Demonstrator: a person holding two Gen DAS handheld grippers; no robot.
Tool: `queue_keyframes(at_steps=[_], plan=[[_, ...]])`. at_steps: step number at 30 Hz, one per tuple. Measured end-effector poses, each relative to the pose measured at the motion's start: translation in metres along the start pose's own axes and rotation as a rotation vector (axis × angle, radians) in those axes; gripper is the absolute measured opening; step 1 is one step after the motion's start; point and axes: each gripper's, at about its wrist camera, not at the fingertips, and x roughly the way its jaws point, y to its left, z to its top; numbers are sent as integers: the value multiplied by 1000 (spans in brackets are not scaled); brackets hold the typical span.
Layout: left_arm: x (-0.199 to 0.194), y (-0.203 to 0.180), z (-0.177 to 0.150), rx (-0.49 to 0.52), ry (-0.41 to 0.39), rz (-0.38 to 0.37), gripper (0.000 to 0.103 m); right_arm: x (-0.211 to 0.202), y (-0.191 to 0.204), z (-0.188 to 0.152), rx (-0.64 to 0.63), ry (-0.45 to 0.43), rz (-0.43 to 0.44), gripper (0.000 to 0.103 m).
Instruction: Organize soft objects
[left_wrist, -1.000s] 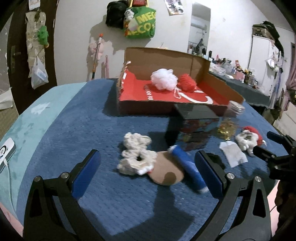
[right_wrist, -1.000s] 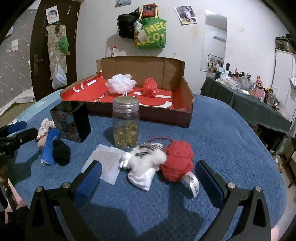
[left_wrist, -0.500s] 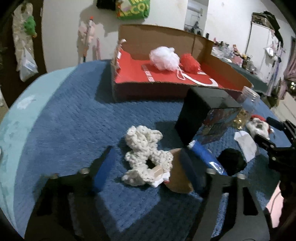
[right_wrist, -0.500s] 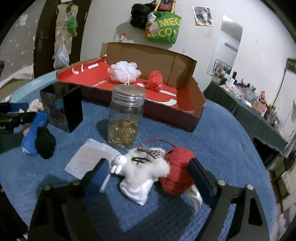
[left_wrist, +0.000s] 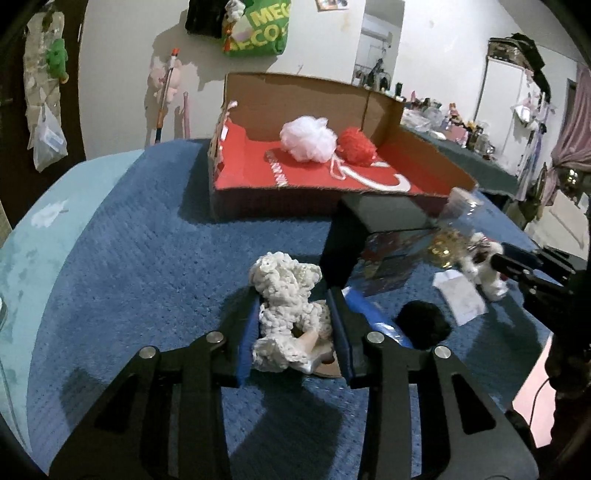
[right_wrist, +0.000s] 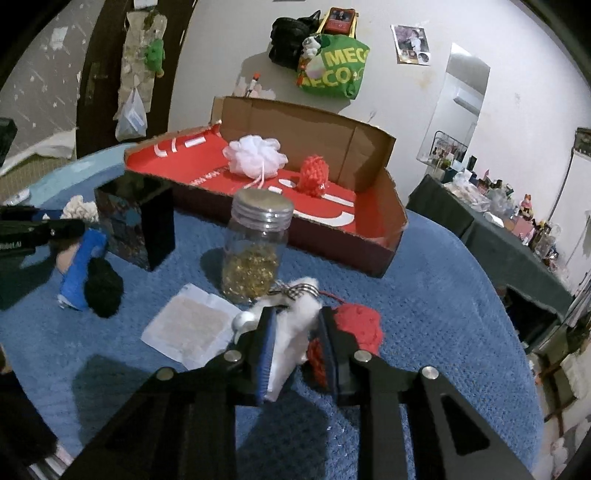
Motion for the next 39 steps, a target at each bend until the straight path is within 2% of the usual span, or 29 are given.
queue_keyframes(at_steps=[8,18,22,23,24,25,26,28,33,39], plan=[[-18,-17,2,30,-37,-64,34,-7,-4,1,33,-23,31,13],[-21,-52,-4,71,-10,-206,34,-24,-12,-1,144,-28,193,8],[-15,-68,-14,108,8,-235,36,-26,-3,-7,100,-11,140,9],[-14,-70,-17,111,9,-235,42,-25,-1,-8,83,-5,115,13],[-12,-72,-19,114,10,-235,54,-25,0,-9,73,-7,89,17],[-11,-73,-21,114,9,-233,60,-25,1,-11,62,-9,70,36],[-11,-74,-23,113,2,-228,66,-25,1,-12,51,-11,61,64],[-11,-76,-26,120,-14,-223,67,-30,3,-14,21,-46,26,89],[-8,-82,-29,149,-21,-189,67,-25,5,-8,-51,-72,-22,90],[-7,-89,-34,185,-44,-156,67,4,-3,-2,-69,-18,-7,89]])
